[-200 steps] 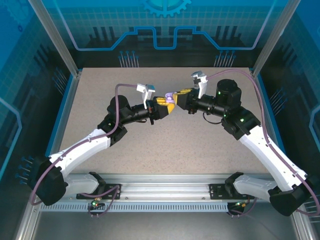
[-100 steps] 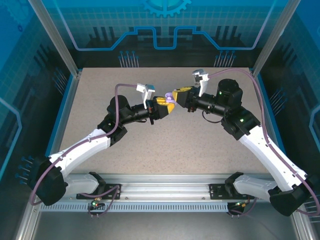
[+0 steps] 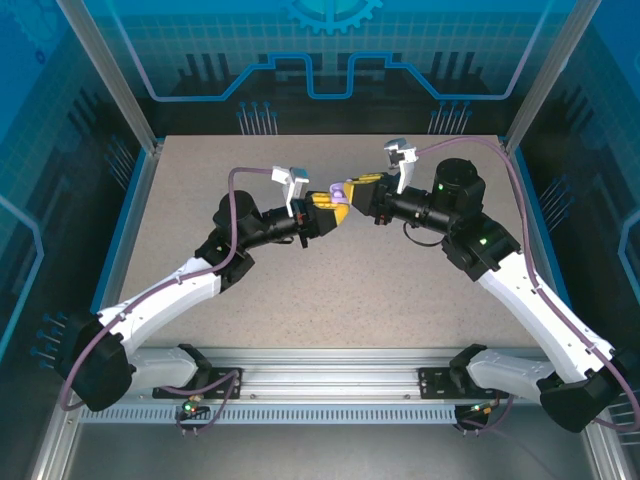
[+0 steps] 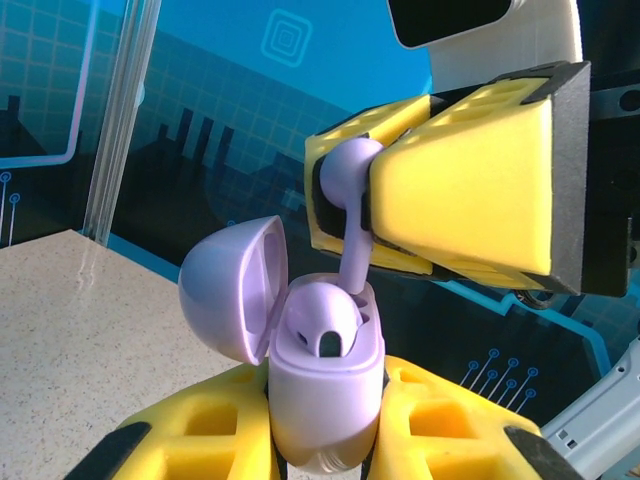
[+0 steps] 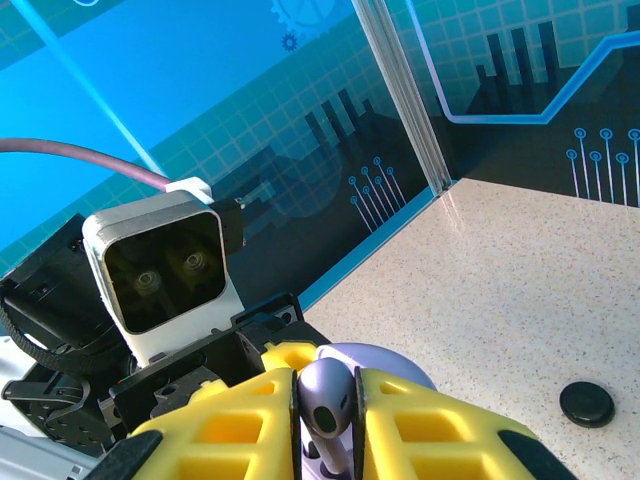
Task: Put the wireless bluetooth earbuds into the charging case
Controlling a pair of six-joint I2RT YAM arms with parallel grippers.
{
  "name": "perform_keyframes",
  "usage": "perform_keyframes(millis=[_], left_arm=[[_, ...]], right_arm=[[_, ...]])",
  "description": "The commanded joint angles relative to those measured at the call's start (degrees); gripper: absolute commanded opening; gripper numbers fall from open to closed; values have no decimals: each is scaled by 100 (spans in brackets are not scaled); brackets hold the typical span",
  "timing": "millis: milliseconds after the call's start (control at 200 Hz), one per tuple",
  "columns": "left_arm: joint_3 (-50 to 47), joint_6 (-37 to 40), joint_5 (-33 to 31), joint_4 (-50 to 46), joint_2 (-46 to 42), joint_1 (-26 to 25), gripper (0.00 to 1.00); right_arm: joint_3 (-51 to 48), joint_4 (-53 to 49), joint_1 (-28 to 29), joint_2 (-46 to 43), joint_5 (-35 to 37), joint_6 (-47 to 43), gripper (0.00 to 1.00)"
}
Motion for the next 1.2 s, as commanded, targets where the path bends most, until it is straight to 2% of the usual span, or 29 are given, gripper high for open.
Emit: perform_keyframes(millis=[0,380,760,905,1131,1196], left_arm=[[204,-52,-90,295,-122,-59,0],[193,-105,-114,381,-78,-56,0],[163,-64,-166,349,-175,-58,0],[175,-28,-133,327,-177,-60,0],[202,33,-76,225,-178,-65,0],[204,68,-87,176,-196,-68,0]], right_arm=[[-43,162,119,-51,30,36,20],[-26,173,166,11,31,38,20],[70,-223,181,-34,145,-223,22],[115,-315,189,-50,144,-281,26],[184,-475,189,-105,301,-376,41],[218,-527,191,-112,323,-412,42]])
